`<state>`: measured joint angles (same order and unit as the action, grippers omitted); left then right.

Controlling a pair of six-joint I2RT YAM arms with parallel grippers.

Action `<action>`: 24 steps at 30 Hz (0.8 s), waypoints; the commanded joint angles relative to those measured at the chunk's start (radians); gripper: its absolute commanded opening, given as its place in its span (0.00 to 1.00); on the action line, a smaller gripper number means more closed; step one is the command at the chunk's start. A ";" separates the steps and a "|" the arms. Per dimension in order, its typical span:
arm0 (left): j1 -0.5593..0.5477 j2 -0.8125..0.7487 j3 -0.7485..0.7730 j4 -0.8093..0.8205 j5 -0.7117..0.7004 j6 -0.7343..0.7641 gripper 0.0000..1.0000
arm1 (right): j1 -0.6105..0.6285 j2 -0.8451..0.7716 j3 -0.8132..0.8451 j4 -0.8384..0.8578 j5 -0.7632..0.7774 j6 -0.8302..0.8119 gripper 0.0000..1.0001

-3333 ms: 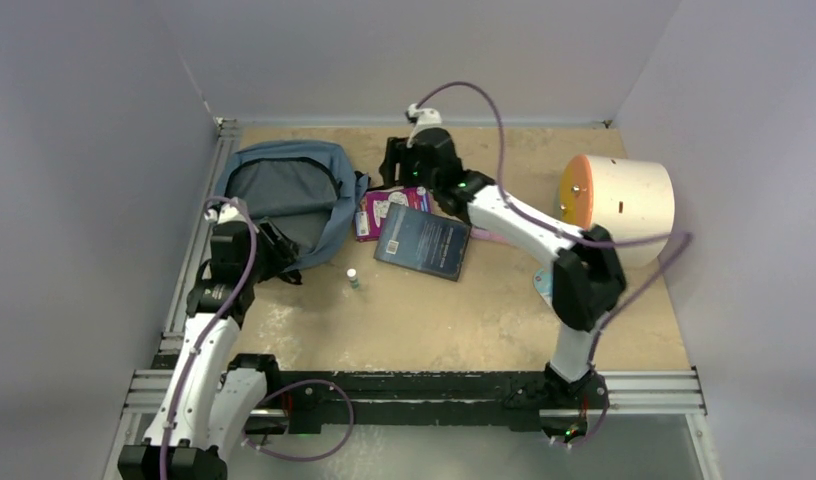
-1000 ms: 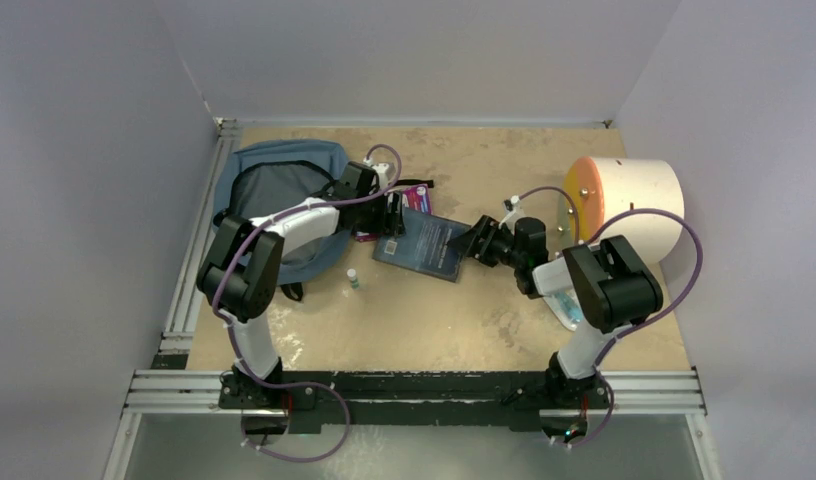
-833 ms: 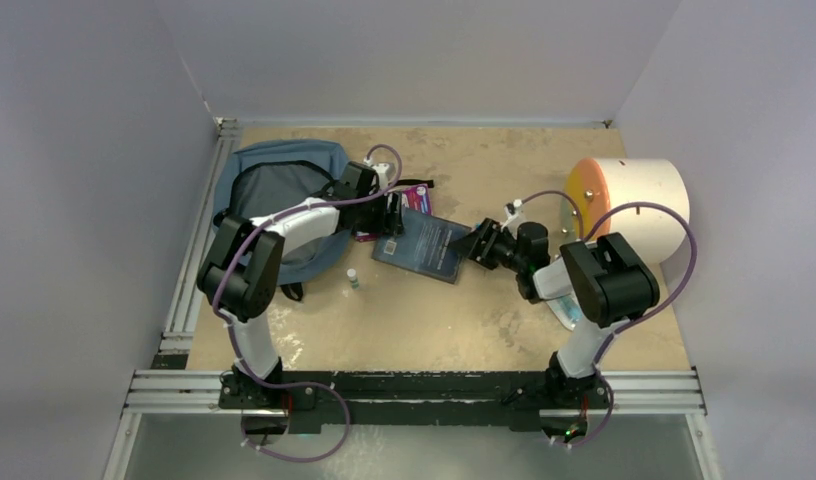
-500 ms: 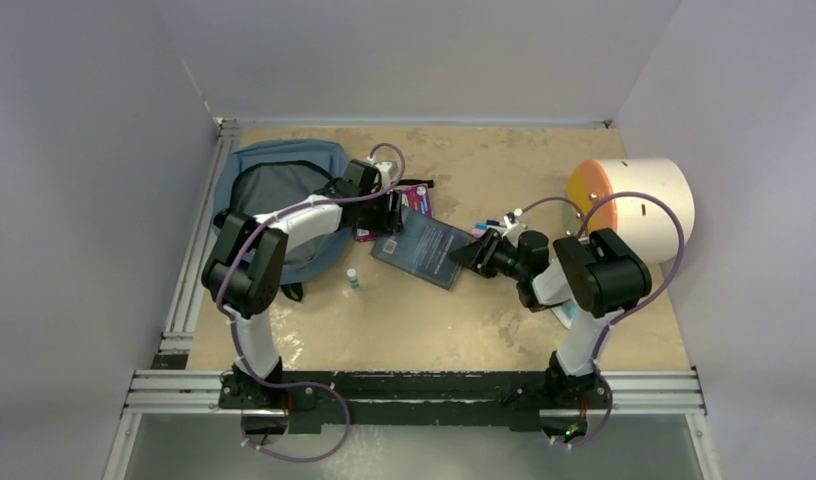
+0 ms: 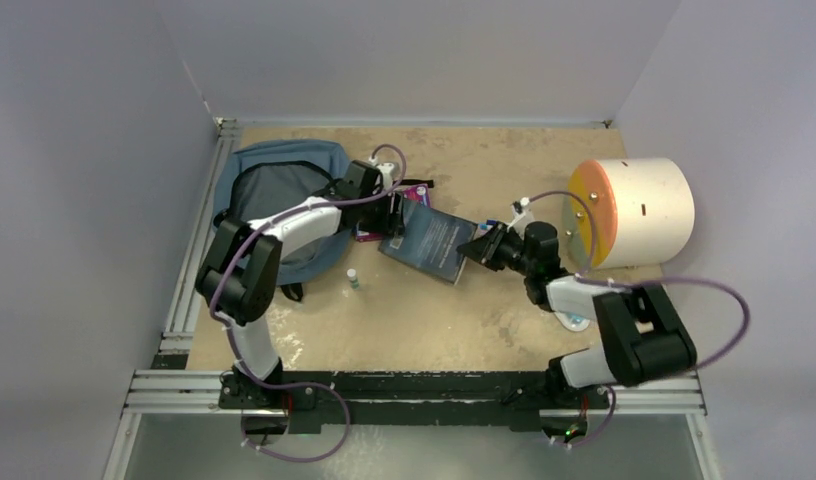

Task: Pack the student bag
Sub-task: Pick up the book from the center of the board.

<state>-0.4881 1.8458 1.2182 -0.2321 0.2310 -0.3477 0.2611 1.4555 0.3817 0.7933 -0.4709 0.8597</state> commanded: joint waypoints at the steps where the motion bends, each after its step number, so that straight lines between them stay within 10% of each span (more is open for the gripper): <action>1: -0.004 -0.204 0.006 -0.010 -0.015 0.019 0.59 | 0.013 -0.220 0.122 -0.203 0.186 -0.184 0.00; 11: -0.006 -0.648 -0.139 0.186 0.149 0.271 0.75 | 0.299 -0.482 0.316 -0.429 0.466 -0.550 0.00; 24: -0.008 -0.942 -0.342 0.195 0.550 0.859 0.75 | 0.329 -0.668 0.388 -0.570 0.215 -1.035 0.00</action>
<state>-0.4934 0.9291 0.8745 -0.0650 0.6128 0.3187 0.5869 0.8768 0.7029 0.1379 -0.1417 0.0303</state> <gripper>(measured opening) 0.747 0.210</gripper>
